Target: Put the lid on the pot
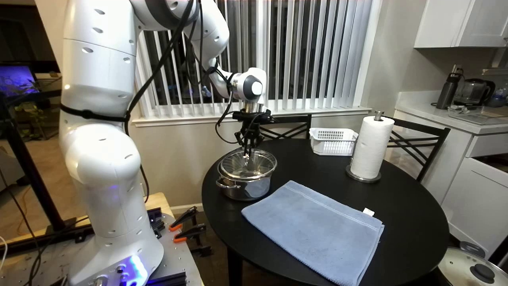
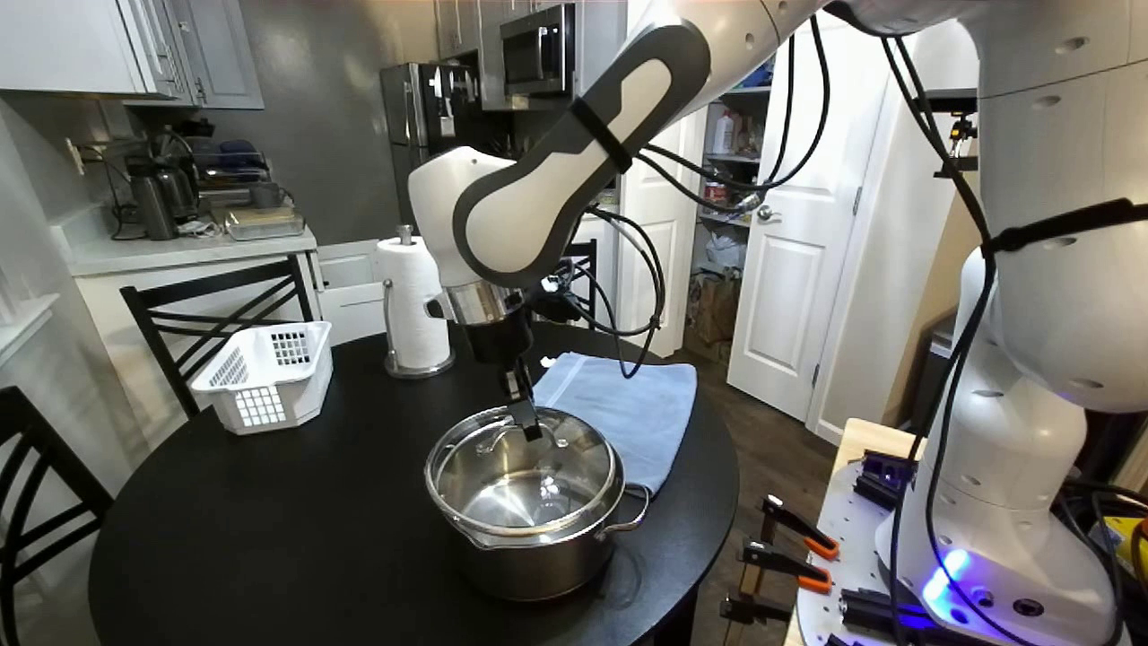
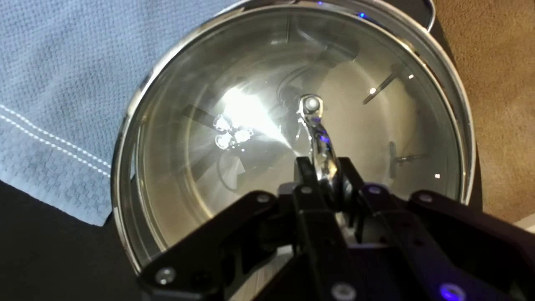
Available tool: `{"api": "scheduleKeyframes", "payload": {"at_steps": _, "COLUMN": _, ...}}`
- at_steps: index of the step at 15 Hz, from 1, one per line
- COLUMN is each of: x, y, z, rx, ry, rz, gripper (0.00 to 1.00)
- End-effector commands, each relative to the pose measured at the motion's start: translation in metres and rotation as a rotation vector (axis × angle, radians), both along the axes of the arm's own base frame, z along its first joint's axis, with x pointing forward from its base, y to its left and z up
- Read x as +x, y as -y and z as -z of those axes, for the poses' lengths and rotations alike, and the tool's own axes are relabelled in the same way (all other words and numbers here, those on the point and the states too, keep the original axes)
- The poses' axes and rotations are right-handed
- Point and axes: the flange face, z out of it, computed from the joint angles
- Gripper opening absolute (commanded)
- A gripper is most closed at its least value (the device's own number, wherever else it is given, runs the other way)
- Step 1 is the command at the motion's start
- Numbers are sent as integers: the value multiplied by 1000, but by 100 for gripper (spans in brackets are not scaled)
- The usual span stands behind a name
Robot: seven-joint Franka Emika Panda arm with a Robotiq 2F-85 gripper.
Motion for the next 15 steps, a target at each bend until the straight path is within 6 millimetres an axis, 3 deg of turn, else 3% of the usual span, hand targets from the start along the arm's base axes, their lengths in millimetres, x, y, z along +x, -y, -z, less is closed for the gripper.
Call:
{"api": "scheduleKeyframes", "payload": {"at_steps": 1, "x": -6, "y": -3, "z": -7, "rx": 1, "ry": -45, "rz": -38, "gripper": 4}}
{"api": "scheduleKeyframes", "payload": {"at_steps": 8, "x": -13, "y": -12, "z": -5, "rx": -25, "ry": -87, "rz": -58, "gripper": 4}}
{"api": "scheduleKeyframes", "payload": {"at_steps": 9, "x": -12, "y": -12, "z": -5, "rx": -26, "ry": -92, "rz": -56, "gripper": 12}}
{"api": "scheduleKeyframes", "payload": {"at_steps": 10, "x": -12, "y": -12, "z": -4, "rx": -25, "ry": -95, "rz": -56, "gripper": 43}}
{"api": "scheduleKeyframes", "payload": {"at_steps": 11, "x": -11, "y": -12, "z": -4, "rx": -27, "ry": -98, "rz": -55, "gripper": 44}}
{"api": "scheduleKeyframes", "payload": {"at_steps": 15, "x": -7, "y": -14, "z": -12, "rx": -30, "ry": -93, "rz": -50, "gripper": 67}}
